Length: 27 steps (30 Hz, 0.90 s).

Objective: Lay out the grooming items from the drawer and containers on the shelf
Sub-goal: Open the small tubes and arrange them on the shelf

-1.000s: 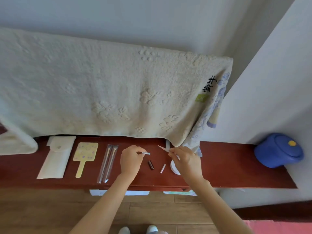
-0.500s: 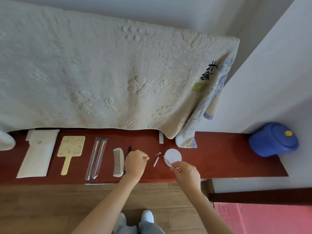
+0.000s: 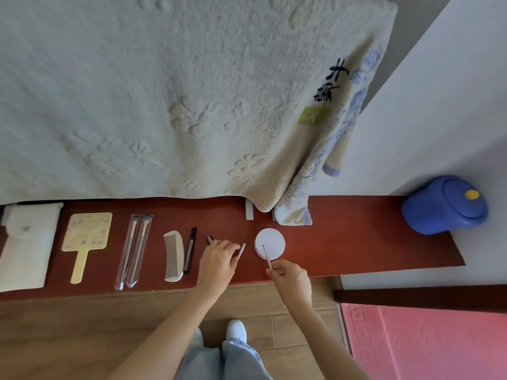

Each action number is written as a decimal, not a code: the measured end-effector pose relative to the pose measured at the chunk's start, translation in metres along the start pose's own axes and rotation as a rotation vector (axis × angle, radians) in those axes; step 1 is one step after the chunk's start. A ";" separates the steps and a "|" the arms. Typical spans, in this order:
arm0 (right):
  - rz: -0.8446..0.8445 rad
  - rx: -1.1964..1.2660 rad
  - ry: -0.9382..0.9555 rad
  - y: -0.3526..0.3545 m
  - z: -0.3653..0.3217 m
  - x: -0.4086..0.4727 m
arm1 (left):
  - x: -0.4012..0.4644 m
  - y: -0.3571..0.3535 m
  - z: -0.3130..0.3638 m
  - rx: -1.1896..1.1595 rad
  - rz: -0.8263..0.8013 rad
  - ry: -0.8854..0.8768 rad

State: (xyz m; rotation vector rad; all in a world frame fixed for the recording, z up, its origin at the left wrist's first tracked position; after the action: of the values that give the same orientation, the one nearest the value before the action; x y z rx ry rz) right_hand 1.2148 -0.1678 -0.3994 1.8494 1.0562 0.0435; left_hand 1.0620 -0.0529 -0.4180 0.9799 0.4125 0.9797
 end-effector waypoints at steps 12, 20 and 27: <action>0.041 0.048 0.098 -0.003 -0.037 0.017 | -0.016 0.027 -0.015 0.186 0.087 -0.216; -0.019 -0.035 0.237 -0.044 -0.094 0.025 | -0.048 0.054 -0.048 0.343 0.077 -0.115; -0.043 -0.223 0.274 -0.075 -0.110 0.032 | -0.064 0.059 -0.064 0.374 0.030 -0.074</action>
State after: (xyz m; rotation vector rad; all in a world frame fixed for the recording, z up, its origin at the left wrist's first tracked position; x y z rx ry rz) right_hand 1.1374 -0.0549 -0.4103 1.6481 1.2251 0.3845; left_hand 0.9548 -0.0629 -0.4091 1.3593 0.5316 0.9065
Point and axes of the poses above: each hand's wrist, its own x-axis towards the middle knuckle, its own y-axis out of the back of the hand, z = x × y, the point moved 6 cm from there along x, towards the middle knuckle, and after that the axes turned 3 degrees about z, right-handed, at the moved point
